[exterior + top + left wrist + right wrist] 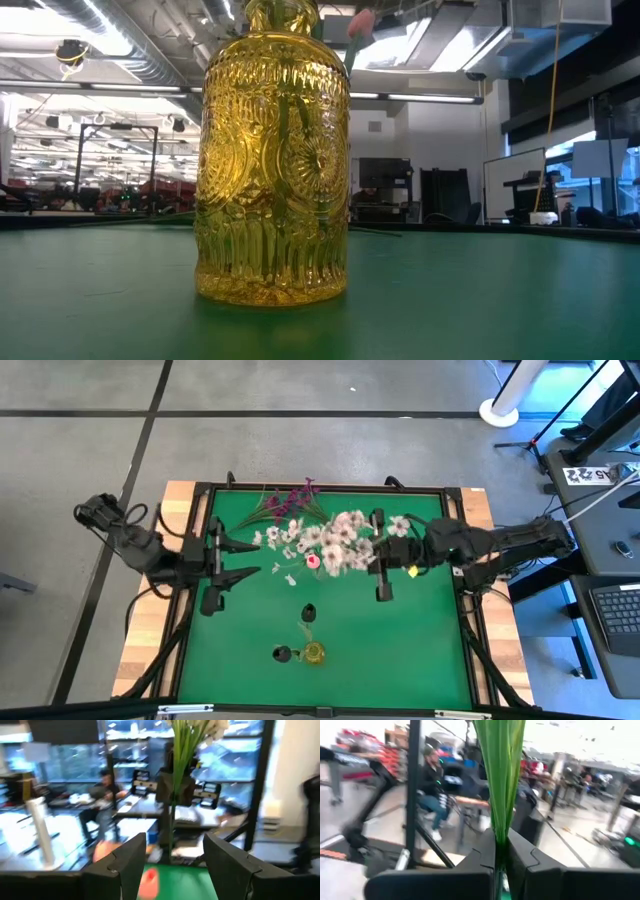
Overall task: Sort flowers into vase by color
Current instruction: Put the white flowers into the transparent vase
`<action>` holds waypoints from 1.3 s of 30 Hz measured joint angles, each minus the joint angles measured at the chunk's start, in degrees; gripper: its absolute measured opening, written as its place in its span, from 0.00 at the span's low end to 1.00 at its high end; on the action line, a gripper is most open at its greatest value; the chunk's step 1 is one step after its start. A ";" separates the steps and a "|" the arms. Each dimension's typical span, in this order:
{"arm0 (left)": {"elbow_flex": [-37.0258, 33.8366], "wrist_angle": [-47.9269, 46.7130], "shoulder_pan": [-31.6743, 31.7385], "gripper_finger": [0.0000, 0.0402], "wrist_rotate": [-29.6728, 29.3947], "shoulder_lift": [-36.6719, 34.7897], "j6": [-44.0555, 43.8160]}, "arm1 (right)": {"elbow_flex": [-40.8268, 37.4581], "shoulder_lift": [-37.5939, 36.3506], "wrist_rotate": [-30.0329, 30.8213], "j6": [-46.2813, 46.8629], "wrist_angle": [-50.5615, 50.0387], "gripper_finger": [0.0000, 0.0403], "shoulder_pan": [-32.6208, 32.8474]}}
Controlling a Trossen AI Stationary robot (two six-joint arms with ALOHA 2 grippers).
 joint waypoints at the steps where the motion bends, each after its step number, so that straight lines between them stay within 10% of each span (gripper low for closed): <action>1: -1.03 -0.20 -0.59 0.48 -2.42 -0.25 -0.47 | -2.78 -0.75 0.48 0.09 2.77 0.04 -0.10; 14: -17.19 8.05 -2.22 0.48 -11.99 -7.30 -3.47 | -34.61 -6.51 -4.31 6.06 47.11 0.04 -10.57; 27: -38.00 30.49 -0.94 0.48 -7.76 -15.61 -2.61 | -36.35 5.63 -5.63 7.65 58.75 0.04 -13.53; 39: -42.51 33.43 -0.93 0.48 -6.87 -16.63 -4.78 | -36.26 15.22 -4.96 9.17 66.54 0.04 -15.89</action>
